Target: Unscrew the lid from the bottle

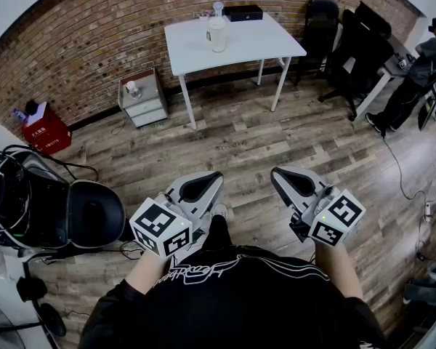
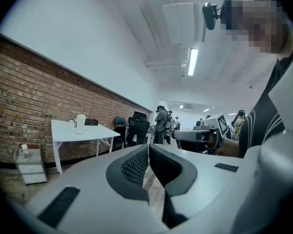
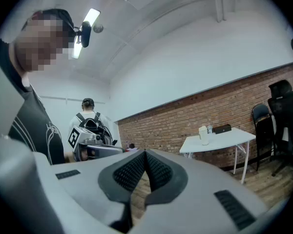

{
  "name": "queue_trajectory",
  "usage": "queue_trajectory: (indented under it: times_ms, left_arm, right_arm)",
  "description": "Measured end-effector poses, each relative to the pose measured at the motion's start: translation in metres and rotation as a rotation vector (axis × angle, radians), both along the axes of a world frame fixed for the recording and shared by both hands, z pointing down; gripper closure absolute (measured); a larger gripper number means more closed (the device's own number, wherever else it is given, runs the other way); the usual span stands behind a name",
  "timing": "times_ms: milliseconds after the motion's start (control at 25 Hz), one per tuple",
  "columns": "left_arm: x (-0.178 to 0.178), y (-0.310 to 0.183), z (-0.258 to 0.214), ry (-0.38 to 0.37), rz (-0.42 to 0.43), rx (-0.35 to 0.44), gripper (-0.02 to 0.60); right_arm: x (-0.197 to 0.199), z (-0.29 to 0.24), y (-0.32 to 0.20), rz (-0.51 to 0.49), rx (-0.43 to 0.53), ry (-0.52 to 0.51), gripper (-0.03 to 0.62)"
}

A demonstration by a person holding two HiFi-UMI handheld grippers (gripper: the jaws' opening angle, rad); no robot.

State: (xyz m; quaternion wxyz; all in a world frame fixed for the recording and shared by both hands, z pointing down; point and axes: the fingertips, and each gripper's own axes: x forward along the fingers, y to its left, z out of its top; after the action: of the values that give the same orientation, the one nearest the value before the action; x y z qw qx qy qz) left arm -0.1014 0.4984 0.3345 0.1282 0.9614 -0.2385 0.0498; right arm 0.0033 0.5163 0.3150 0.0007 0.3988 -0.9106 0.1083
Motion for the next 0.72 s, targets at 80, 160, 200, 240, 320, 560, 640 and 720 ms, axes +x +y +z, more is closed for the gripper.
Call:
queue_trajectory:
  times_ms: [80,160,200,240,320,560,640,720]
  left_arm:
    - [0.000,-0.003,0.001,0.006,-0.005,-0.003,0.546]
    - [-0.001,-0.004,0.001,0.009,-0.008,-0.004,0.546]
    - [-0.001,-0.004,0.002,0.009,-0.009,-0.005,0.546]
    - [-0.001,-0.004,0.003,0.007,-0.009,-0.006,0.546]
    - [-0.001,-0.005,0.007,-0.003,-0.013,-0.010,0.546]
    - [-0.003,-0.013,0.012,-0.036,-0.007,-0.021,0.545]
    - [-0.006,-0.021,0.013,-0.037,-0.024,-0.023,0.545]
    - [-0.009,-0.032,0.014,-0.034,-0.050,-0.022,0.543]
  right_arm:
    - [0.000,0.002,-0.002,0.001,-0.006,-0.005,0.602]
    - [-0.001,0.003,-0.003,-0.003,-0.005,-0.005,0.602]
    - [-0.003,0.004,-0.003,-0.007,-0.002,-0.002,0.602]
    - [-0.003,0.005,-0.003,-0.009,0.000,0.002,0.602]
    - [-0.003,0.008,-0.002,-0.006,0.001,0.007,0.602]
    - [0.005,0.005,-0.007,0.034,0.020,-0.051,0.602]
    - [0.008,0.005,-0.011,0.050,0.032,-0.048,0.576]
    - [0.012,0.004,-0.020,0.071,0.038,-0.053,0.493]
